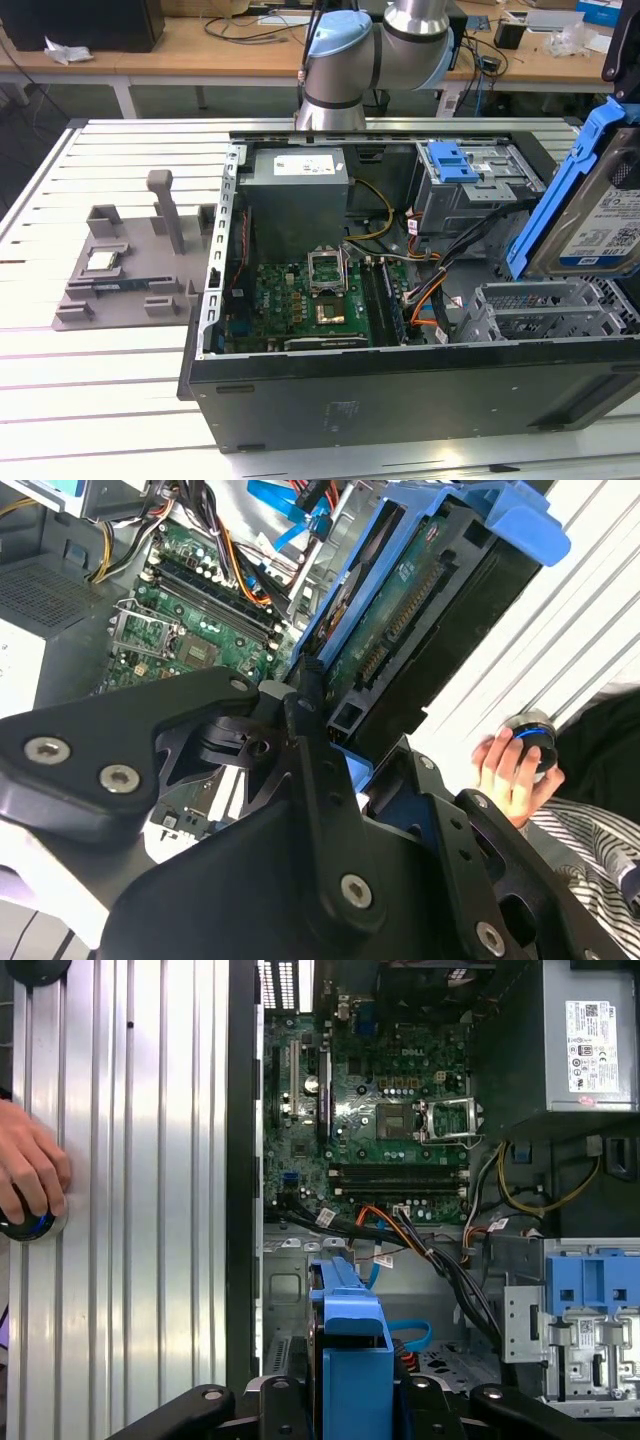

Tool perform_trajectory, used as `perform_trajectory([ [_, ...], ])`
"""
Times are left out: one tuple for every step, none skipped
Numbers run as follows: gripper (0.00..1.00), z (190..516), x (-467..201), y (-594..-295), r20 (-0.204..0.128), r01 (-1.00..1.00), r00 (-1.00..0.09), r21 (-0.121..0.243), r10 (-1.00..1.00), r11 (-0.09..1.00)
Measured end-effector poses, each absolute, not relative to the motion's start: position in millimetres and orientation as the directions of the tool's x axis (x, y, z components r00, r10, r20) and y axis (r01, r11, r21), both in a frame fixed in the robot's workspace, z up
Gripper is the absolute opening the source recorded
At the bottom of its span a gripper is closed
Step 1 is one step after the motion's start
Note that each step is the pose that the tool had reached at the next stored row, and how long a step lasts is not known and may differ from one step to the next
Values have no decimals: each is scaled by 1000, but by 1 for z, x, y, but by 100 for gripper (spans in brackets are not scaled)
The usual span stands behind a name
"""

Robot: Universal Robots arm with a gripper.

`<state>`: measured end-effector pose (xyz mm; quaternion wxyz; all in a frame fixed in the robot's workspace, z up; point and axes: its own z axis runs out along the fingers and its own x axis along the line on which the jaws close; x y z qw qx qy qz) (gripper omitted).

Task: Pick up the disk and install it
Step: 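Insert the disk into the insertion slot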

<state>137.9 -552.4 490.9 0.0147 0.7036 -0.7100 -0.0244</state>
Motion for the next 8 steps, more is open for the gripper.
perform_trajectory([
  [37,491,138,-552,-13,-998,-9,55,-1000,9],
  [37,491,138,-552,-13,-998,-9,55,-1000,9],
  [37,491,138,-552,-13,-998,-9,55,-1000,9],
  [37,491,138,-552,-13,-998,-9,55,-1000,9],
  [37,491,138,-552,-13,-998,-9,55,-1000,9],
  [37,490,138,-552,-14,-998,-9,55,-1000,9],
  [37,487,138,-552,-13,-998,-9,55,-1000,9],
  [37,483,138,-552,-13,-998,-9,55,-1000,9],
])
